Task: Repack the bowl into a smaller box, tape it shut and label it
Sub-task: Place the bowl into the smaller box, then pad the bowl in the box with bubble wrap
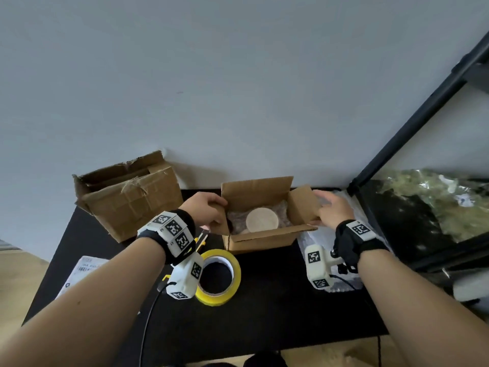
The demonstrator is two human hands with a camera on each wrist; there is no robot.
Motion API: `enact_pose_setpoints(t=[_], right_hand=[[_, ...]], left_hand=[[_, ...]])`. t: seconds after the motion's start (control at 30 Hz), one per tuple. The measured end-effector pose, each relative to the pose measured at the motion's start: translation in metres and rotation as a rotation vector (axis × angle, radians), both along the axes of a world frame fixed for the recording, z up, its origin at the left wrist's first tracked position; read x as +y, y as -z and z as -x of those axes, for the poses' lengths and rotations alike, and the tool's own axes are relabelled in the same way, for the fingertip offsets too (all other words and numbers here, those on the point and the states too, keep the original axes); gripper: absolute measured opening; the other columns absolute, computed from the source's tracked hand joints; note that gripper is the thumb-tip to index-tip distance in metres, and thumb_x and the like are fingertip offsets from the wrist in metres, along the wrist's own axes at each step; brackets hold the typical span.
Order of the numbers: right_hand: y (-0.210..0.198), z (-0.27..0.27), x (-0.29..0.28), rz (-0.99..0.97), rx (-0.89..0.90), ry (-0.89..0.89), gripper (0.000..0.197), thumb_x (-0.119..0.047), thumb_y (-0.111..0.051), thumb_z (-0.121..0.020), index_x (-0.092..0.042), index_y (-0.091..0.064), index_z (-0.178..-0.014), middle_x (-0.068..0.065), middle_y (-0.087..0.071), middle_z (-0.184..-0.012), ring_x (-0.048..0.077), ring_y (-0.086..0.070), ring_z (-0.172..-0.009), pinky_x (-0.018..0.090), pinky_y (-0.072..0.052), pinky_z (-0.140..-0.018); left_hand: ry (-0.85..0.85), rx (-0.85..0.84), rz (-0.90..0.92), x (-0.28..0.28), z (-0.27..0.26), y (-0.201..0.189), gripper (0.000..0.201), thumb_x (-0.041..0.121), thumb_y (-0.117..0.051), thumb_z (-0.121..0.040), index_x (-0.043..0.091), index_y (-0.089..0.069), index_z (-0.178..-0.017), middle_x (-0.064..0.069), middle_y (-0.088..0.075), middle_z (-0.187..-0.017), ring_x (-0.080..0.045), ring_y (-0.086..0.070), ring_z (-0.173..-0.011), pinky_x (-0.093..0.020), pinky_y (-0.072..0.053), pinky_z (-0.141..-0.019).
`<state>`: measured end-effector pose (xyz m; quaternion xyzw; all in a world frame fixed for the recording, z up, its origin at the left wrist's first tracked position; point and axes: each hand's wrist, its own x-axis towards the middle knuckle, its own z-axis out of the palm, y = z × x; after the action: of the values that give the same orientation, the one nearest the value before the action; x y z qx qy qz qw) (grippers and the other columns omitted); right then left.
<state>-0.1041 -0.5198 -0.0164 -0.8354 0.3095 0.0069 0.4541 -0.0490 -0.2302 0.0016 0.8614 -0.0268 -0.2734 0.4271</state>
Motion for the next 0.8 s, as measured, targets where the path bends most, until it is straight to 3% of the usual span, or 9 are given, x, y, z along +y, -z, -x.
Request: enact_pose_setpoints(t=[0.1, 0.2, 0.3, 0.37, 0.43, 0.5, 0.6, 0.7, 0.8], right_hand=[[-0.002, -0.008, -0.024, 0.020, -0.001, 0.010, 0.017, -0.015, -0.055, -0.094, -0.015, -0.069, -0.103, 0.006, -0.066, -0.092, 0.024, -0.066, -0.082, 0.038, -0.057, -0.076], [0.000, -0.014, -0.056, 0.131, 0.097, 0.005, 0.021, -0.019, -0.057, -0.090, -0.026, -0.070, -0.074, 0.009, -0.072, -0.095, 0.031, -0.068, -0.094, 0.039, -0.054, -0.086], [0.008, -0.013, -0.083, 0.295, 0.308, -0.057, 0.022, -0.020, -0.057, -0.089, -0.015, -0.070, -0.106, 0.014, -0.066, -0.116, 0.034, -0.061, -0.108, 0.032, -0.047, -0.087], [0.021, -0.010, -0.093, 0.338, 0.418, -0.175, 0.031, -0.020, -0.058, -0.091, -0.010, -0.064, -0.120, 0.013, -0.062, -0.126, 0.031, -0.057, -0.115, 0.032, -0.045, -0.093], [0.035, -0.004, -0.094, 0.376, 0.576, -0.338, 0.042, -0.026, -0.061, -0.090, -0.012, -0.056, -0.130, 0.007, -0.054, -0.136, 0.029, -0.052, -0.123, 0.031, -0.042, -0.098], [0.052, -0.003, -0.093, 0.333, 0.617, -0.374, 0.059, -0.030, -0.071, -0.082, -0.016, -0.050, -0.135, 0.006, -0.049, -0.140, 0.029, -0.050, -0.125, 0.034, -0.043, -0.102], [0.068, -0.003, -0.093, 0.374, 0.581, -0.363, 0.062, -0.030, -0.079, -0.069, -0.021, -0.053, -0.124, 0.008, -0.048, -0.134, 0.030, -0.050, -0.120, 0.040, -0.048, -0.096], [0.074, -0.005, -0.095, 0.461, 0.545, -0.380, 0.036, -0.025, -0.073, -0.077, -0.023, -0.057, -0.109, 0.010, -0.045, -0.127, 0.030, -0.046, -0.118, 0.038, -0.048, -0.093], [0.076, -0.008, -0.099, 0.471, 0.486, -0.420, 0.013, -0.021, -0.065, -0.082, -0.023, -0.064, -0.094, 0.012, -0.059, -0.117, 0.031, -0.056, -0.107, 0.035, -0.051, -0.088]], left_hand=[[-0.183, -0.453, -0.160, -0.013, -0.003, -0.007, 0.014, 0.016, -0.066, -0.081, 0.022, -0.068, -0.093, 0.001, -0.056, -0.105, -0.019, -0.052, -0.106, -0.025, -0.042, -0.081], [-0.194, -0.745, -0.162, -0.043, -0.006, -0.022, 0.006, 0.016, -0.062, -0.081, 0.017, -0.066, -0.084, 0.003, -0.055, -0.092, -0.018, -0.052, -0.090, -0.026, -0.036, -0.071], [0.024, -0.733, -0.191, -0.088, -0.003, -0.024, 0.009, 0.019, -0.060, -0.082, 0.021, -0.068, -0.086, 0.007, -0.059, -0.090, -0.015, -0.056, -0.086, -0.026, -0.040, -0.068], [0.135, -0.696, -0.261, -0.110, -0.001, -0.011, 0.018, 0.022, -0.063, -0.081, 0.021, -0.069, -0.098, 0.003, -0.059, -0.105, -0.016, -0.053, -0.101, -0.029, -0.044, -0.079], [0.178, -0.604, -0.327, -0.122, -0.002, 0.000, 0.032, 0.024, -0.066, -0.079, 0.022, -0.065, -0.111, 0.001, -0.053, -0.117, -0.017, -0.046, -0.113, -0.031, -0.041, -0.091], [0.183, -0.531, -0.371, -0.125, -0.004, 0.007, 0.039, 0.025, -0.067, -0.079, 0.024, -0.061, -0.118, 0.002, -0.047, -0.122, -0.017, -0.041, -0.118, -0.030, -0.037, -0.097], [0.184, -0.503, -0.403, -0.128, -0.009, 0.009, 0.042, 0.024, -0.068, -0.078, 0.025, -0.059, -0.120, 0.002, -0.044, -0.124, -0.017, -0.038, -0.120, -0.028, -0.033, -0.098], [0.182, -0.499, -0.427, -0.131, -0.008, 0.010, 0.041, 0.024, -0.068, -0.078, 0.024, -0.061, -0.118, 0.001, -0.043, -0.124, -0.018, -0.038, -0.120, -0.030, -0.033, -0.100], [0.185, -0.497, -0.430, -0.130, -0.006, 0.012, 0.036, 0.023, -0.068, -0.079, 0.023, -0.063, -0.114, 0.001, -0.043, -0.124, -0.018, -0.037, -0.120, -0.030, -0.032, -0.102]])
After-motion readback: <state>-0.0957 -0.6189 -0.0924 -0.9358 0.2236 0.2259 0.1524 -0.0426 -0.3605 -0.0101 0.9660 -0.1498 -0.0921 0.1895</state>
